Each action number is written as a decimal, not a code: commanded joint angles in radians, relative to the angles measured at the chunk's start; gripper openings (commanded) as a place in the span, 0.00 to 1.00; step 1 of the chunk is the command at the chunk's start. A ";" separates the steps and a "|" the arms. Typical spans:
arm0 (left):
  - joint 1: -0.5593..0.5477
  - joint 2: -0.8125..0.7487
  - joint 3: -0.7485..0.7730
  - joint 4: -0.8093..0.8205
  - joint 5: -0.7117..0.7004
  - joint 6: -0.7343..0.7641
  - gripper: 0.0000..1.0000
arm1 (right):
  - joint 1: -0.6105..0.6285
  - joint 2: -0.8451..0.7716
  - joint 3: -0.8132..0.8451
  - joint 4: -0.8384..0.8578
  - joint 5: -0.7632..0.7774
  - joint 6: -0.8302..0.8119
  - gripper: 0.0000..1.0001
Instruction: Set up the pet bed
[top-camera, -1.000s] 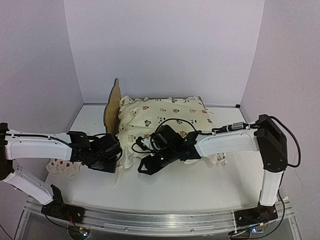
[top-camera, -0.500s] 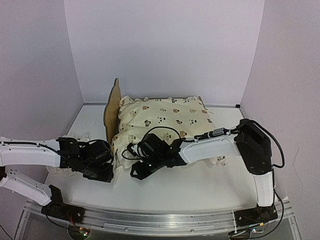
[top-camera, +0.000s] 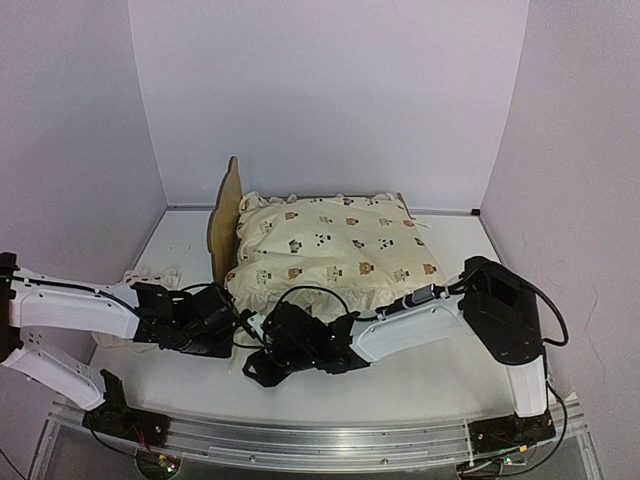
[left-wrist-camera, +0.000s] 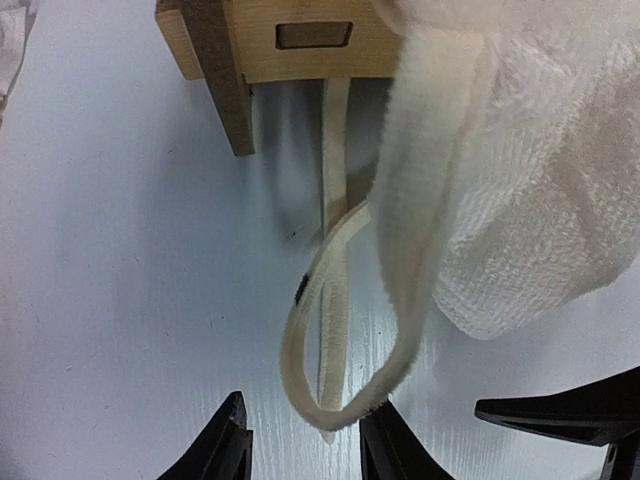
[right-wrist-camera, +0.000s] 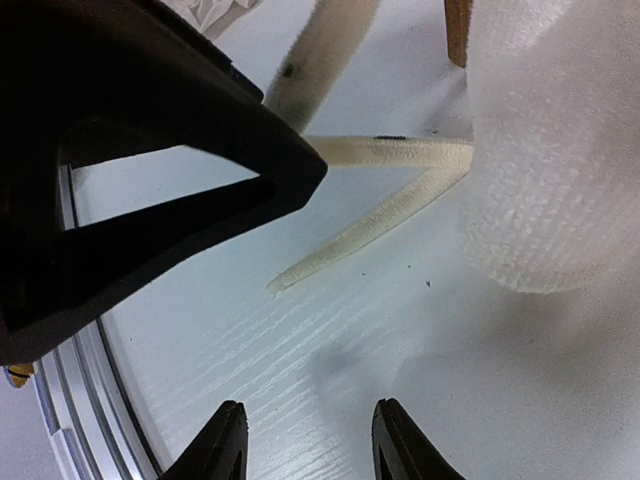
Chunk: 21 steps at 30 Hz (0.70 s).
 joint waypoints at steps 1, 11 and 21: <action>0.000 -0.052 -0.021 -0.001 -0.084 -0.044 0.38 | 0.021 0.058 0.067 0.058 0.114 0.027 0.46; 0.002 -0.176 -0.093 -0.028 -0.060 -0.081 0.39 | 0.095 0.186 0.227 0.003 0.334 0.008 0.50; 0.002 -0.274 -0.107 -0.063 -0.049 -0.080 0.39 | 0.146 0.302 0.357 -0.062 0.458 0.016 0.51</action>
